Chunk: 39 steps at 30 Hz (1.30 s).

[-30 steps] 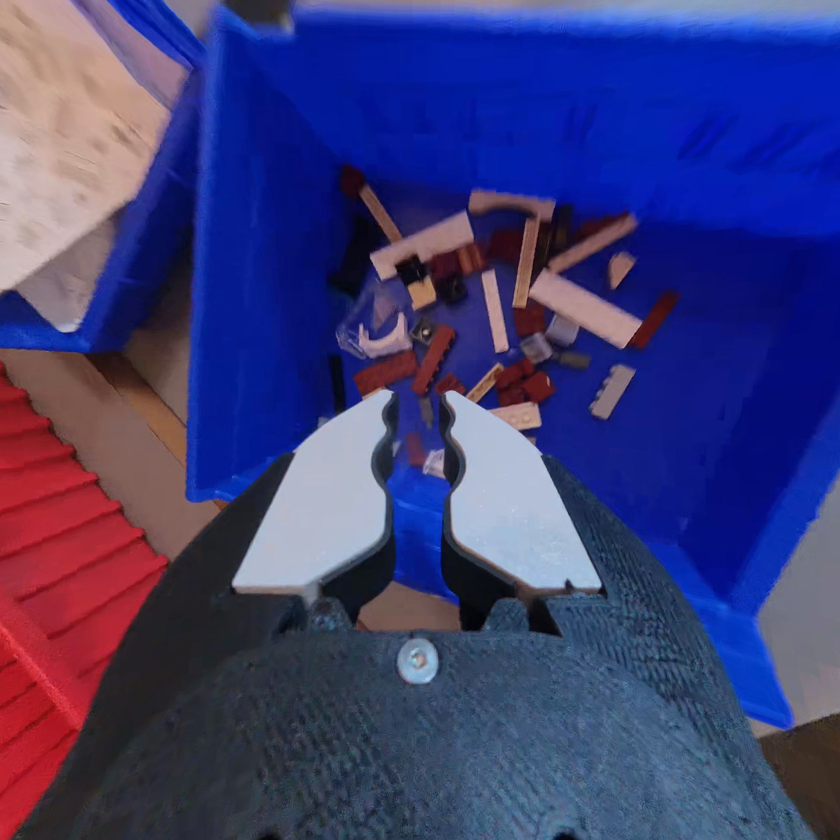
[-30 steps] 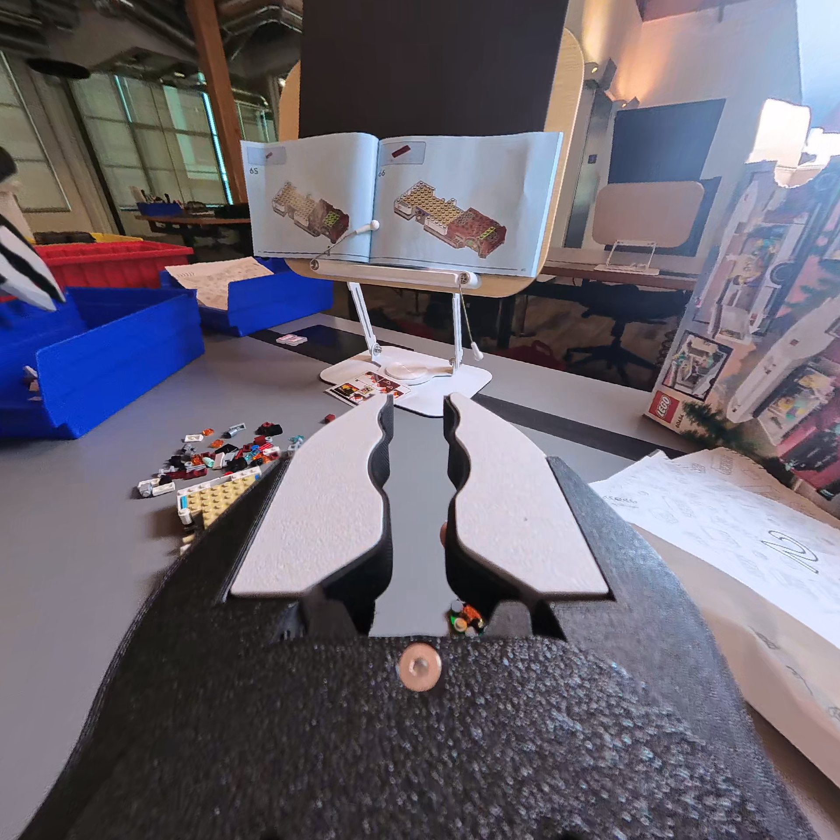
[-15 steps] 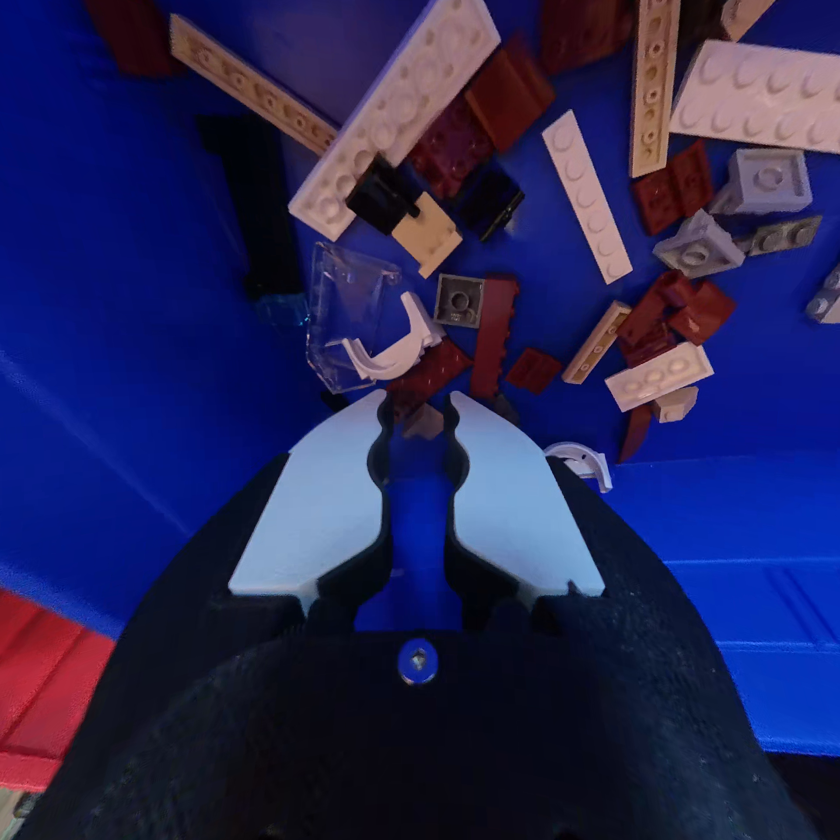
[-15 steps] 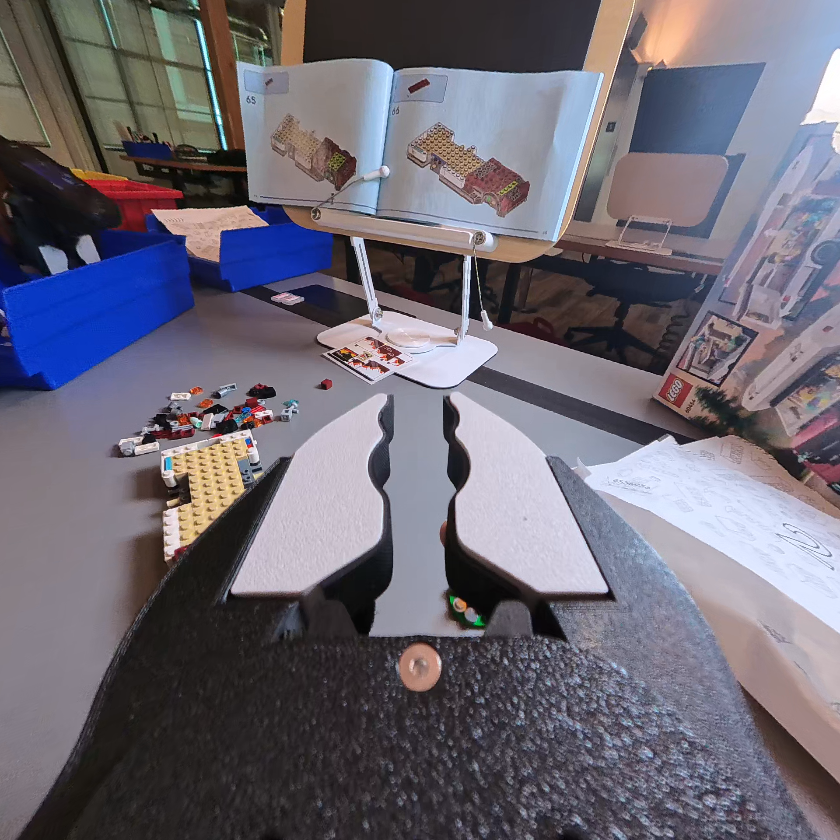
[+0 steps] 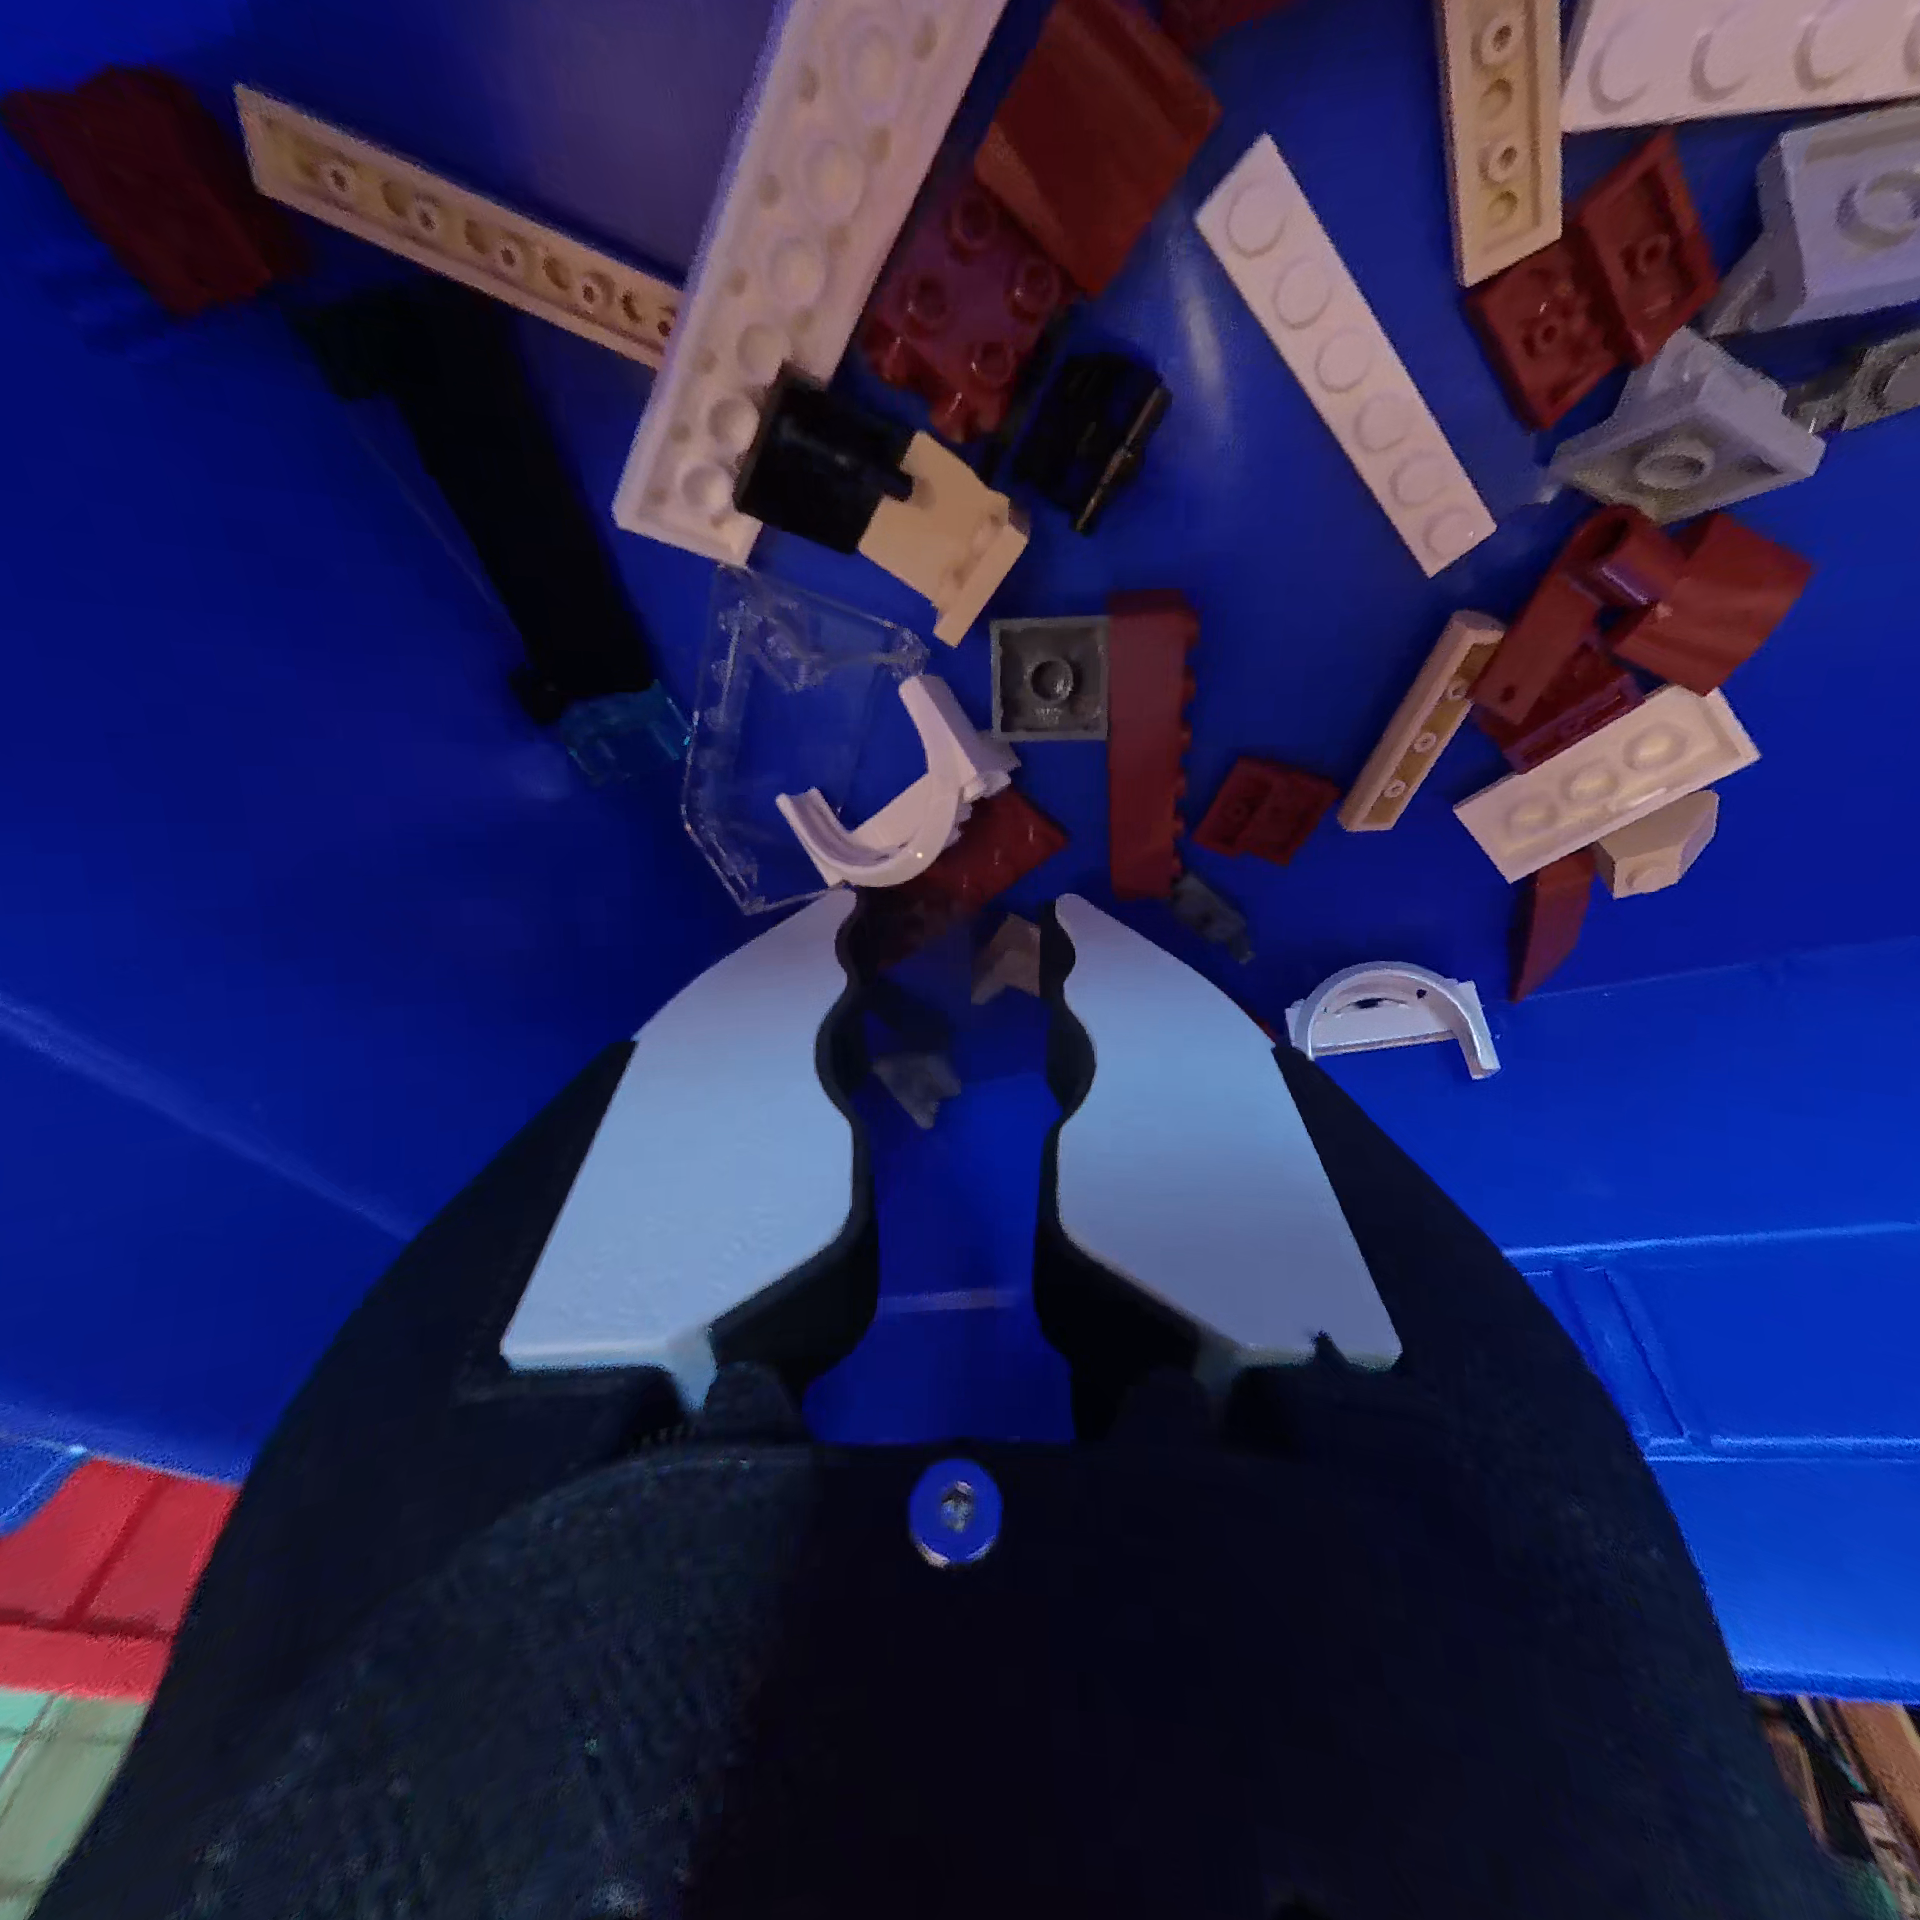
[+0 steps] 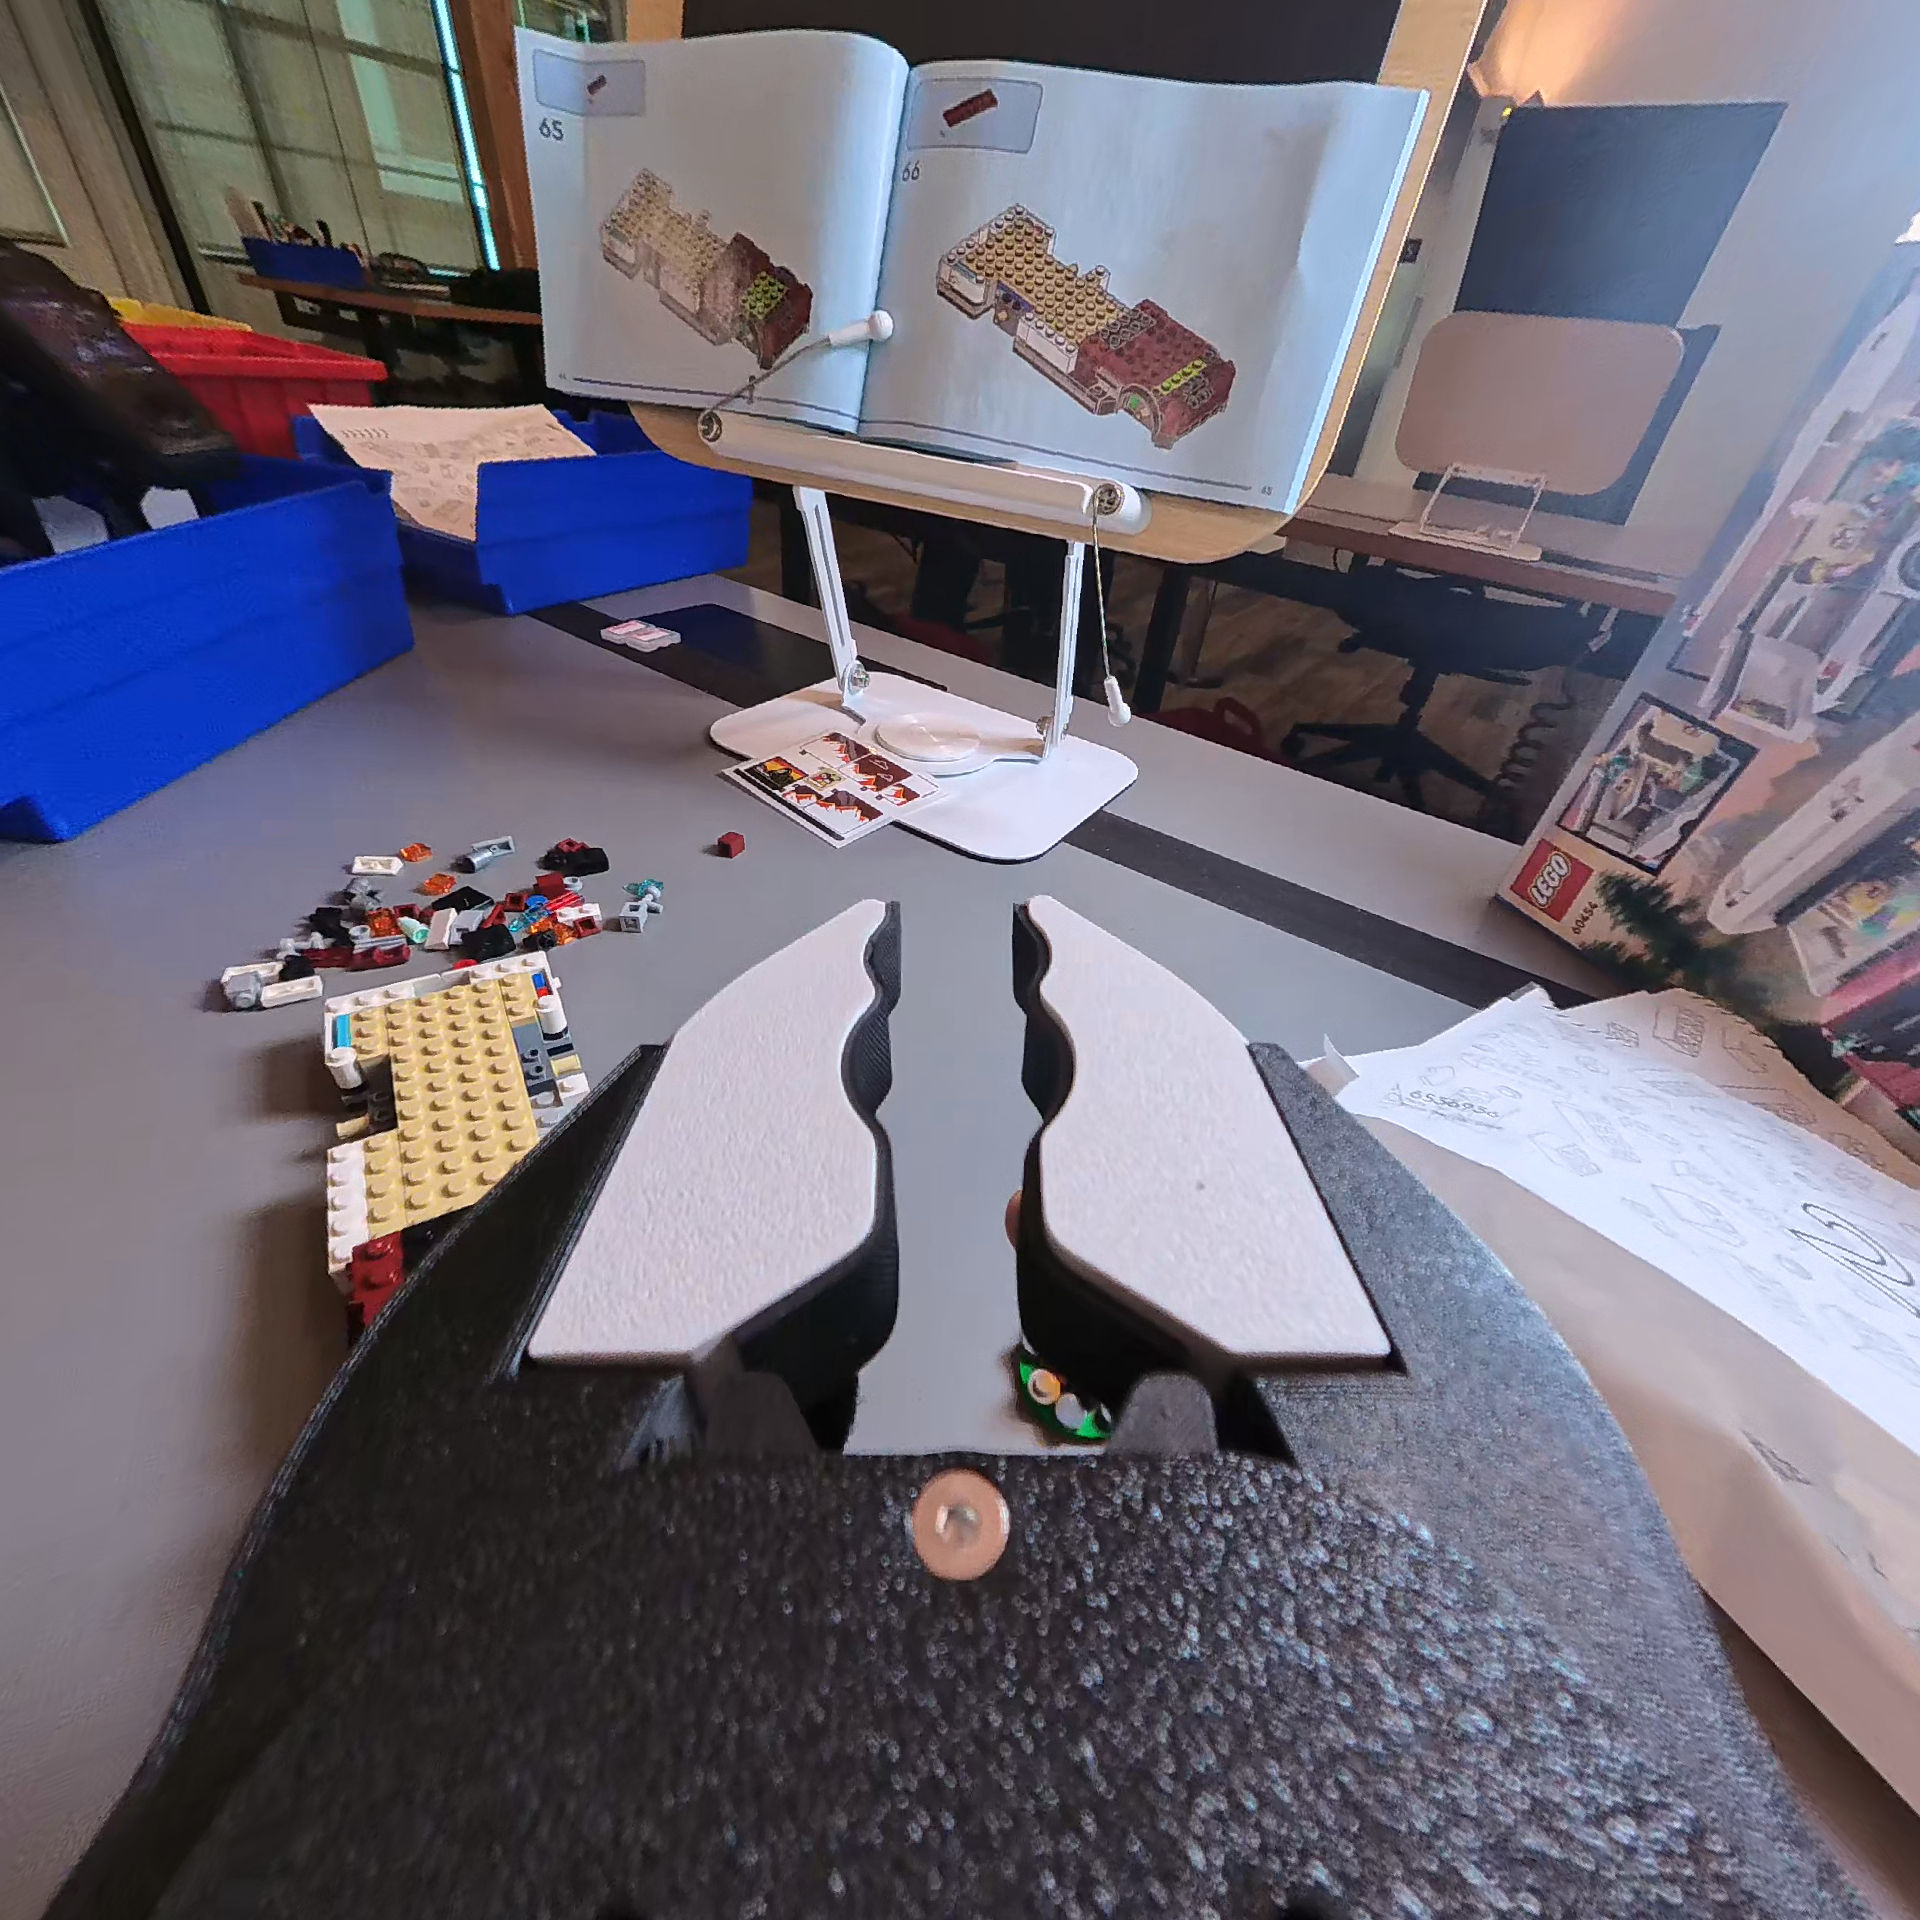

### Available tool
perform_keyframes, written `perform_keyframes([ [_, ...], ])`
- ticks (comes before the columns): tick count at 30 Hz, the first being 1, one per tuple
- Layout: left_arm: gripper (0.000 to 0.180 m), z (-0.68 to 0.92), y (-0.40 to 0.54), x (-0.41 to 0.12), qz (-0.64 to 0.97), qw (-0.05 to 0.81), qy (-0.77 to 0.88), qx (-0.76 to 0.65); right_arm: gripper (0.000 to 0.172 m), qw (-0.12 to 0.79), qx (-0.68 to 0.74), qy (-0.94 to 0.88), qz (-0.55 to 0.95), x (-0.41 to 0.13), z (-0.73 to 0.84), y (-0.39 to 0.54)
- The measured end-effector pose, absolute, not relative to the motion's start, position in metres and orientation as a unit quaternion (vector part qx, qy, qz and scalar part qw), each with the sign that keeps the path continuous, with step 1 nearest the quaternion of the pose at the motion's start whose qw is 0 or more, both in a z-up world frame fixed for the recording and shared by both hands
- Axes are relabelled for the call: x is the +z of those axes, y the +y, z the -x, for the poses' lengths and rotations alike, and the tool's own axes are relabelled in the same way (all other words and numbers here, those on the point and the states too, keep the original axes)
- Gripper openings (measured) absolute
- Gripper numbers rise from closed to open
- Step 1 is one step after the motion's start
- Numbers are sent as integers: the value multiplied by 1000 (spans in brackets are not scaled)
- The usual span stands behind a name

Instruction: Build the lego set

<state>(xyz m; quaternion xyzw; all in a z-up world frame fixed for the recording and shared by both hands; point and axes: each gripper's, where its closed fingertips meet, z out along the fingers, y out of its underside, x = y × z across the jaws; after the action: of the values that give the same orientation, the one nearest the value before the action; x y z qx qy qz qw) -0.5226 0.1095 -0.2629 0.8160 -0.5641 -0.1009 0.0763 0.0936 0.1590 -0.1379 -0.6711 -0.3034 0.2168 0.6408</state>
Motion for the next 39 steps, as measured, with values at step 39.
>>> perform_keyframes([
  [39, 16, 438, 92, -143, -835, -123, -521, -128, 21, 627, 245, -367, 642, -122, -85, 138],
])
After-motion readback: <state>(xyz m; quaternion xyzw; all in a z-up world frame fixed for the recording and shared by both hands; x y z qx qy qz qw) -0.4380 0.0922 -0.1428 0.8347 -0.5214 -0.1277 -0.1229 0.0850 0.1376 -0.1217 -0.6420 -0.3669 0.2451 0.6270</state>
